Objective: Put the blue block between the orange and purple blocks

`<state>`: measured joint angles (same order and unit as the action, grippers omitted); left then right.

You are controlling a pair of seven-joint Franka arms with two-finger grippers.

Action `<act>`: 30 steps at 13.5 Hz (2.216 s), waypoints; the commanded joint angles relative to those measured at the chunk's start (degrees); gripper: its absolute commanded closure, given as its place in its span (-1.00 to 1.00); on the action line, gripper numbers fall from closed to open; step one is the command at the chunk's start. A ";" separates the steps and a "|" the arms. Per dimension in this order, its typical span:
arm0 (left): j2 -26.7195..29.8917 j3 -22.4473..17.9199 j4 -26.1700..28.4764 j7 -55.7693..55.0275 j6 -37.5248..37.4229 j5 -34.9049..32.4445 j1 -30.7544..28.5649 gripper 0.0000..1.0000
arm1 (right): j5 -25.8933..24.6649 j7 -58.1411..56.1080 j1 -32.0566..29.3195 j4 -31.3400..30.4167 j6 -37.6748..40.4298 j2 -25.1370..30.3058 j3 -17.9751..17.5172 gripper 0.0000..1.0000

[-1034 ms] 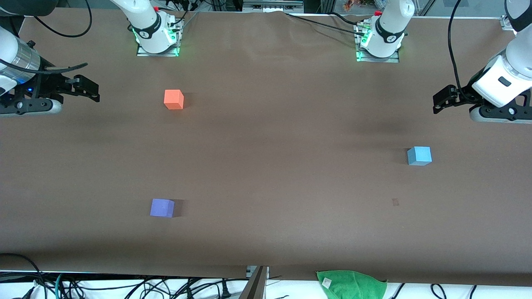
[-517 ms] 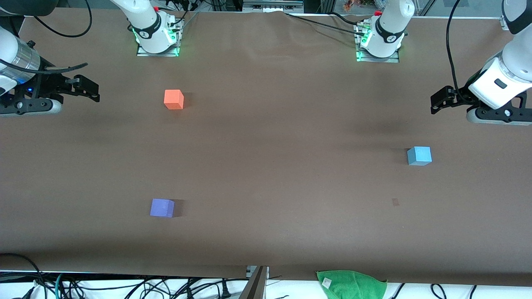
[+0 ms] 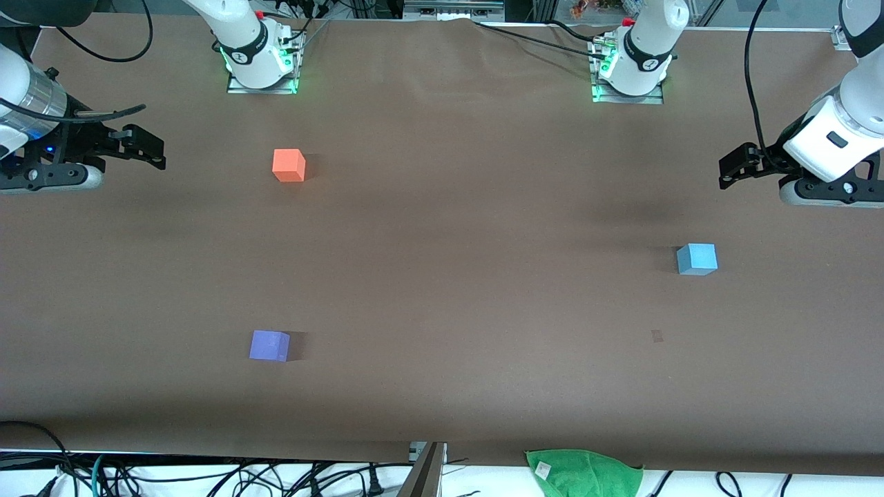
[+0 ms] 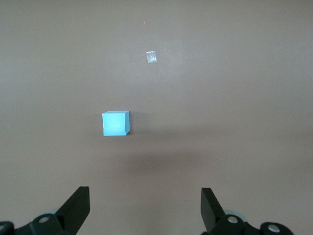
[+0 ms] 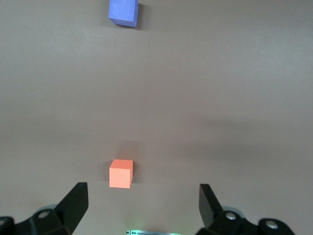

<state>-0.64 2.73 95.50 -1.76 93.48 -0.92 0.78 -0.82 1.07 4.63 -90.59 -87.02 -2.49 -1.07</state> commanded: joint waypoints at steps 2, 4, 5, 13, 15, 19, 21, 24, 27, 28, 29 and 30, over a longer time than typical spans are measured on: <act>-1.20 0.00 -2.52 0.09 -1.28 0.75 0.36 -1.00 | -0.67 -0.19 -0.23 0.85 0.79 -0.23 -0.25 -1.00; -1.20 0.00 -2.52 0.18 -1.28 0.66 0.54 -1.00 | -0.67 -0.19 -0.15 0.85 0.79 -0.23 -0.25 -1.00; -1.20 0.00 -2.52 0.18 -1.28 0.66 0.54 -1.00 | -0.67 -0.19 -0.23 0.85 0.79 -0.23 -0.25 -1.00; -2.52 0.00 -2.52 0.18 -1.10 0.84 0.19 -1.00 | -0.41 -0.11 -0.14 0.94 0.79 0.03 -0.52 -1.00; -4.53 -0.35 -2.60 0.79 -0.93 1.44 0.01 -1.00 | -0.32 -0.11 -0.14 0.94 0.79 0.03 -0.52 -1.00; -9.44 -0.53 -2.34 1.67 2.30 0.84 -2.53 -1.00 | -0.23 -0.11 -0.14 0.85 0.79 0.03 -0.52 -1.00; -13.66 -0.62 -1.55 1.59 6.44 0.40 -2.89 -1.00 | -0.14 -0.11 -0.14 0.85 0.80 0.03 -0.52 -1.00; -17.45 -0.53 -0.24 1.59 11.09 -5.56 -3.41 -1.00 | -0.06 -0.11 -0.14 0.85 0.88 0.03 -0.52 -1.00; -18.43 -0.53 6.51 1.94 19.52 -8.39 -4.29 -1.00 | 0.03 -0.11 -0.06 0.94 0.88 0.12 -0.52 -1.00; -18.43 -0.53 10.28 2.90 23.99 -8.48 -5.60 -1.00 | -0.05 -0.11 -0.14 0.94 0.80 0.12 -0.52 -1.00; -18.52 -0.44 13.71 5.17 28.82 -8.48 -6.48 -1.00 | 0.03 -0.11 -0.06 0.94 0.79 0.12 -0.52 -1.00; -19.04 -0.44 16.27 7.28 33.13 -8.48 -7.36 -1.00 | 0.03 -0.11 -0.06 0.94 0.88 0.12 -0.52 -1.00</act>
<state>-20.73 2.12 105.46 1.44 119.59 -8.49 -4.70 -0.82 1.07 4.66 -90.56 -87.02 -2.49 -1.30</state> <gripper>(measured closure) 0.000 0.000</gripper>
